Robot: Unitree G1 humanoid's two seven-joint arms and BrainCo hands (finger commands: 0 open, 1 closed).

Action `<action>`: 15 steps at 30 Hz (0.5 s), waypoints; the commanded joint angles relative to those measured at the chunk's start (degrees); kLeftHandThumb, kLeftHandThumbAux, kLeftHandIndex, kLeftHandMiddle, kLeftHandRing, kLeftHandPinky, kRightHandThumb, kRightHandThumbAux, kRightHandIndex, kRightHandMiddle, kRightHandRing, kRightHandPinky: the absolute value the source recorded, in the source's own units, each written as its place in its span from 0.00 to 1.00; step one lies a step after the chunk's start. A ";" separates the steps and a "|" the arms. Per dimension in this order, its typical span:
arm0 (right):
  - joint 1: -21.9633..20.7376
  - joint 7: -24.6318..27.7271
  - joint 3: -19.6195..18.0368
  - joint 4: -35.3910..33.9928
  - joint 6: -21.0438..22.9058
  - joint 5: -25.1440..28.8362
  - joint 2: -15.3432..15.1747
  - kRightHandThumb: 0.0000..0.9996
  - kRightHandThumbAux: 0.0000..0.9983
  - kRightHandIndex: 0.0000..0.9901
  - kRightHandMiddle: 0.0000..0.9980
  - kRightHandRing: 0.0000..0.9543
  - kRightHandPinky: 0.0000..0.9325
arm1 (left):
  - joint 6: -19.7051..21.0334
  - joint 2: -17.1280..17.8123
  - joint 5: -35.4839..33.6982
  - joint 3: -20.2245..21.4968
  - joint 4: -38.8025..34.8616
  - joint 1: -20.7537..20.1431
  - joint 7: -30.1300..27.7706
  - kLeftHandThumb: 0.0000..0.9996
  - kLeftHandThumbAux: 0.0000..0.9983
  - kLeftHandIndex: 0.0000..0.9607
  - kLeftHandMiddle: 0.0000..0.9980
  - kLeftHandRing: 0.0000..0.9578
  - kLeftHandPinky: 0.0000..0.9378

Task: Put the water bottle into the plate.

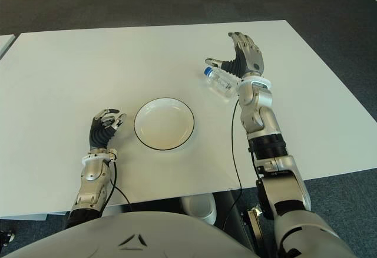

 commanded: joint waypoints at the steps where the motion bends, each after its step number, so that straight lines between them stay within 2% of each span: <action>1: -6.82 -1.81 2.35 12.83 -0.03 -0.31 0.30 0.48 0.23 0.00 0.00 0.00 0.00 | 0.24 -0.17 0.38 -0.14 0.68 0.49 0.79 0.70 0.72 0.45 0.86 0.91 0.92; 3: -10.12 -4.17 3.13 21.58 -1.82 0.44 1.26 0.51 0.21 0.00 0.00 0.00 0.00 | -0.15 -0.14 0.29 -0.17 0.71 0.56 0.71 0.70 0.72 0.45 0.86 0.91 0.92; 7: -13.35 -5.77 4.70 31.34 -3.52 0.93 2.47 0.55 0.19 0.00 0.00 0.00 0.00 | -0.24 -0.07 0.20 -0.20 0.54 0.73 0.68 0.70 0.72 0.45 0.86 0.90 0.92; 15: -15.74 -6.32 8.80 40.78 -3.18 0.16 4.43 0.59 0.17 0.00 0.00 0.00 0.00 | -0.28 -0.03 0.09 -0.02 0.28 1.14 0.81 0.70 0.72 0.45 0.86 0.90 0.91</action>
